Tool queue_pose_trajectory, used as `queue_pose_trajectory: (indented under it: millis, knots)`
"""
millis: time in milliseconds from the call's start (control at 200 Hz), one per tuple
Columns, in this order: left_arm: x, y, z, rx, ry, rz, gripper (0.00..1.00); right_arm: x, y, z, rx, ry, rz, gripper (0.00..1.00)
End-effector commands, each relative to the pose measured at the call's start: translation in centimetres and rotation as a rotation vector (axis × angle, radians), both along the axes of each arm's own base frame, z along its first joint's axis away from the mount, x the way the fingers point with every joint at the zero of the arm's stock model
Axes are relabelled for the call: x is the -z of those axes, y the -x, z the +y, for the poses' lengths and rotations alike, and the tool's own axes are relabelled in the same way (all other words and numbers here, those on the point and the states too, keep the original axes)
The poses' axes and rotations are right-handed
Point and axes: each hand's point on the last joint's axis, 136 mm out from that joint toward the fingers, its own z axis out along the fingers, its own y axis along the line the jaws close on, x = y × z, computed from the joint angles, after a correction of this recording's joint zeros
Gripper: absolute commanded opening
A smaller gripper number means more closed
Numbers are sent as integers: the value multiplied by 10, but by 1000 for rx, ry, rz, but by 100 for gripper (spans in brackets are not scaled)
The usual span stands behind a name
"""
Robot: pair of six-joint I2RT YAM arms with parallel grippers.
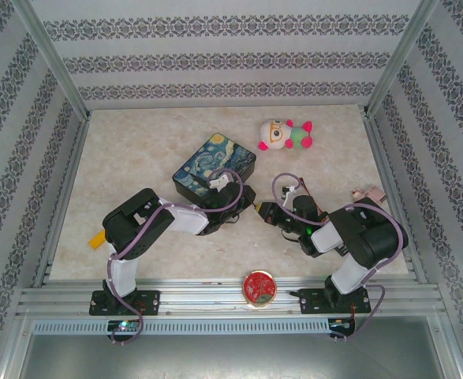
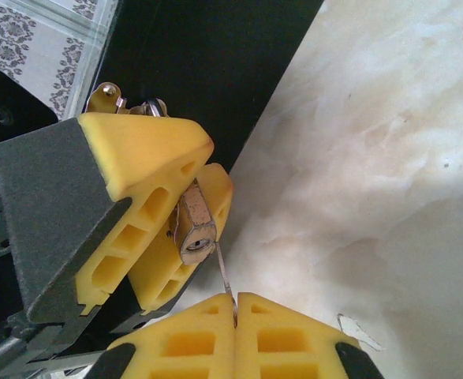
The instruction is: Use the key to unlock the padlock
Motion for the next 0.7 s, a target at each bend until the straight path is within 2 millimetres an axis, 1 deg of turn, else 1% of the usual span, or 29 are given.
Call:
queue_pose_trajectory:
  millis: [0,105,370,625,675,695]
  knots:
    - [27,6,2,-4,59,96,20,-13,1,2,-5,-22,-52,0]
    - [24,5,3,-6,60,89,20,-14,3,1,-2,-21,-54,0]
    - [25,5,2,-3,61,91,20,-17,1,1,4,-23,-65,0]
    - [25,6,1,1,66,92,20,-14,-2,0,17,-20,-58,0]
    - [26,6,1,1,68,90,23,-12,-3,-4,36,-16,-51,0]
    - [26,6,1,3,68,90,27,-11,-2,-5,42,-15,-49,0]
